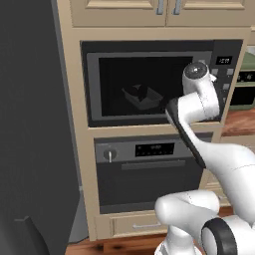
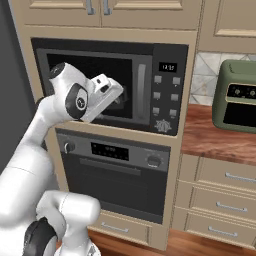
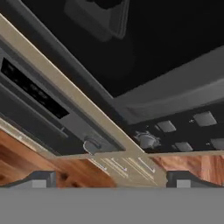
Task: Place the tupperware containing the steak and sweet potato meal in the microwave. Close the microwave door and press the start button to reheat the meal.
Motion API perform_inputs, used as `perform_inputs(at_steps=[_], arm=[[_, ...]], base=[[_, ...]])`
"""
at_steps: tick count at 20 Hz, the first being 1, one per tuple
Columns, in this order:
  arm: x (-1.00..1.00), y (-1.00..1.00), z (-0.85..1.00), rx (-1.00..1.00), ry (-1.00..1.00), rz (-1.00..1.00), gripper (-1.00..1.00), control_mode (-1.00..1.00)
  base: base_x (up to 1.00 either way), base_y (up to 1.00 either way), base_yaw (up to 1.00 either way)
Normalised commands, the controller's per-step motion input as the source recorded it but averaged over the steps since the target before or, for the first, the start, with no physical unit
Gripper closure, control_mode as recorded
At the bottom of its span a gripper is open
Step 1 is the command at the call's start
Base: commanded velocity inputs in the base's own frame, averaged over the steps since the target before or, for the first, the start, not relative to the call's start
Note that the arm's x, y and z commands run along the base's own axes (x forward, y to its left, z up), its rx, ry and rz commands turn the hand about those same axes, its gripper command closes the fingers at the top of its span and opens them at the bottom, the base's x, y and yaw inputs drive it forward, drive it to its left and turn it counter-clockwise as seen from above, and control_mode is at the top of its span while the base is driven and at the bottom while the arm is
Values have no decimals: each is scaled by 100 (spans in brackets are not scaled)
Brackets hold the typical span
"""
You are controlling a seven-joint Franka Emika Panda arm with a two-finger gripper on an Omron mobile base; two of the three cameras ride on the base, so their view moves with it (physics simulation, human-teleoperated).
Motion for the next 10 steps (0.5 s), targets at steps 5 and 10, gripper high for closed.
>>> perform_inputs(at_steps=[5,10], arm=[[-36,-98,-1,21,-25,21,-100,-100],[-30,-67,-2,13,-40,34,-100,-100]], base=[[0,0,0],[0,0,0]])
